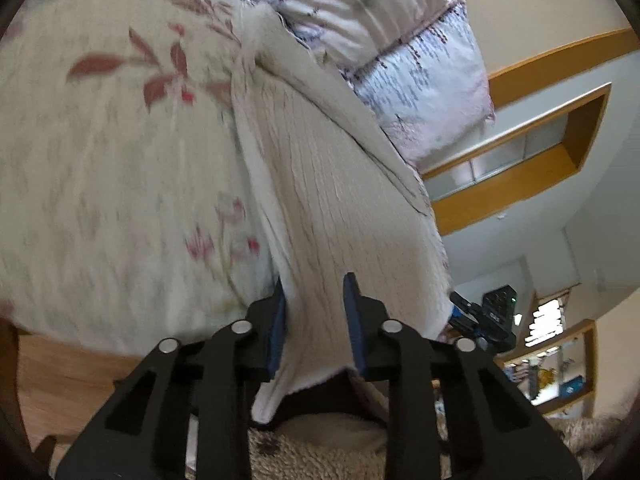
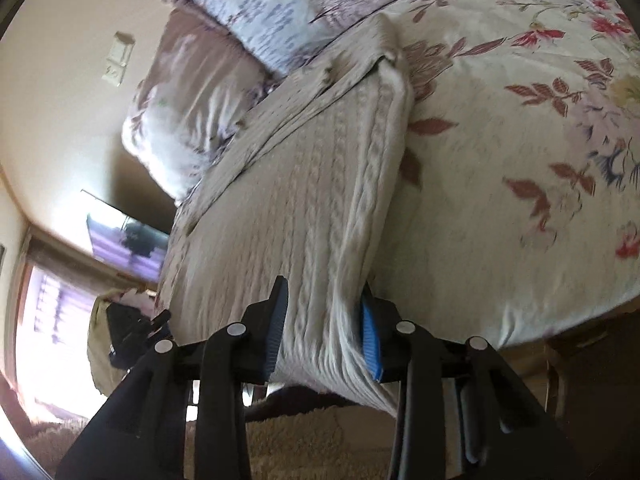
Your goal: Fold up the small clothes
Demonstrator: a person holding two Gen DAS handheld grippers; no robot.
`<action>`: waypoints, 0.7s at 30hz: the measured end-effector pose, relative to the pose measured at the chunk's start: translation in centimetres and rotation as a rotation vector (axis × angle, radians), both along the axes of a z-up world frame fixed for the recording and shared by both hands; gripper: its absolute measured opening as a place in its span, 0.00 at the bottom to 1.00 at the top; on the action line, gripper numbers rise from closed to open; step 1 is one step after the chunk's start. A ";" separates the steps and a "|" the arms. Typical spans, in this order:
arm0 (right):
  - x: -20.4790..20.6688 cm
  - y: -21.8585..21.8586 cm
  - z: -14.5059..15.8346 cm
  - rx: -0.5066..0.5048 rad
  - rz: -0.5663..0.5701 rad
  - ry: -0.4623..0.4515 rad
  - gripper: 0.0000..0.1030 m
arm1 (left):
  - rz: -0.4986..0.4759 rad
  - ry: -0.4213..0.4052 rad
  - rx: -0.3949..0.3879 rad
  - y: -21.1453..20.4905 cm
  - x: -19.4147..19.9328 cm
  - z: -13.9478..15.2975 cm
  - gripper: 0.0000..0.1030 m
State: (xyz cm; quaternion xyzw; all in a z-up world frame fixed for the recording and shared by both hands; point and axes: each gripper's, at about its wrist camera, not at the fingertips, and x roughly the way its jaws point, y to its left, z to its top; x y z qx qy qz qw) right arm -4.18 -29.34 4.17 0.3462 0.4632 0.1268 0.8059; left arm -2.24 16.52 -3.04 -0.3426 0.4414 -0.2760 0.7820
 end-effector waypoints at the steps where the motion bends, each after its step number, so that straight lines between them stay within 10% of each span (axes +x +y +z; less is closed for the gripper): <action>1: -0.2 0.2 0.0 0.001 0.013 0.000 0.35 | -0.006 -0.002 -0.009 0.0 -0.3 -0.1 0.23; 11: -2.5 2.7 -1.1 -0.055 0.152 0.095 0.34 | -0.135 0.015 -0.014 -2.3 -2.1 -1.6 0.23; 13: -2.5 2.8 -1.4 -0.061 0.152 0.102 0.18 | -0.147 0.013 -0.016 -2.6 -2.1 -1.7 0.17; 21: -2.0 2.5 2.9 -0.104 0.121 -0.063 0.08 | -0.156 -0.078 0.018 -2.4 -2.0 1.0 0.06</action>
